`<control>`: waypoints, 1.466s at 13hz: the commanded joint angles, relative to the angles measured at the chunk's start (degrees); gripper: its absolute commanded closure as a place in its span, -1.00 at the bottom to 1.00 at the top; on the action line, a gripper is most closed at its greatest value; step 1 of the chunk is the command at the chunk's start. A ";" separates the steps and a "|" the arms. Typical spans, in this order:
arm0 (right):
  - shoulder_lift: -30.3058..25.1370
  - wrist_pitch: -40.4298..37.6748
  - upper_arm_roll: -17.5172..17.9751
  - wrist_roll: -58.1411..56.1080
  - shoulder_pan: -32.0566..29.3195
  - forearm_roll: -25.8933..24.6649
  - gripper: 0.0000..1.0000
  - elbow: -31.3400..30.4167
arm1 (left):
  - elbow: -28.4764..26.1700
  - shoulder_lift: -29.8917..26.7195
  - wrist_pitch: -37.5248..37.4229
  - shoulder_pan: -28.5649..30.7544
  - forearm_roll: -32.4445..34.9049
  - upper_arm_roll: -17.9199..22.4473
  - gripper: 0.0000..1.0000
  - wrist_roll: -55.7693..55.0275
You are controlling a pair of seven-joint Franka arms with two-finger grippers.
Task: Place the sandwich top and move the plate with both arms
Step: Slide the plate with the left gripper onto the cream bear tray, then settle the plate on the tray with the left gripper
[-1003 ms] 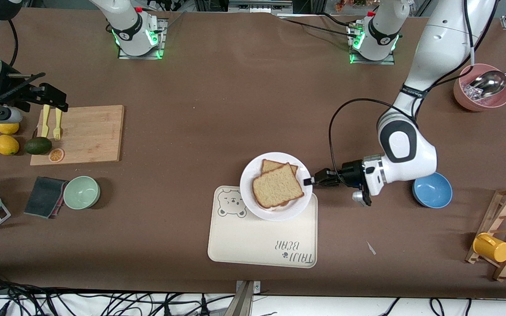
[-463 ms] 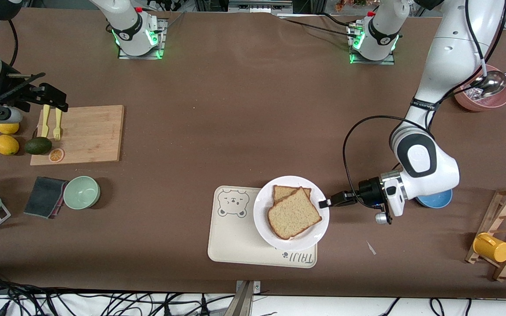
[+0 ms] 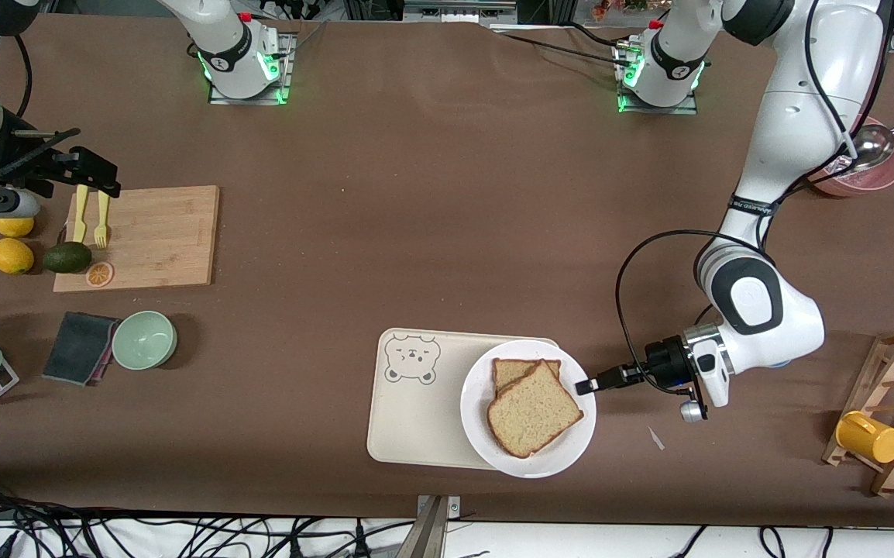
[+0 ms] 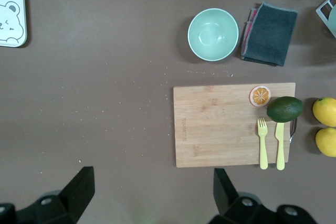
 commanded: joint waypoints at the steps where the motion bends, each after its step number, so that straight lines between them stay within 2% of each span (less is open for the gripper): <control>1: 0.23 -0.37 0.22 0.33 -0.27 -0.66 -1.00 0.64 | 6.53 3.96 -0.37 0.18 0.41 -0.34 1.00 -3.28; 6: 0.32 -0.28 0.22 0.33 -0.35 -0.66 -1.00 0.64 | 12.61 9.68 2.95 -1.48 0.50 -0.07 1.00 -3.46; 15: 0.67 -0.19 -0.04 0.33 -0.53 -0.57 -1.00 0.73 | 12.44 14.16 4.38 -7.29 0.41 -0.16 1.00 -2.06; 19: 0.68 -0.19 -0.04 0.33 -0.53 -0.57 -1.00 0.73 | 12.88 16.71 4.38 -8.17 0.32 -0.42 1.00 4.69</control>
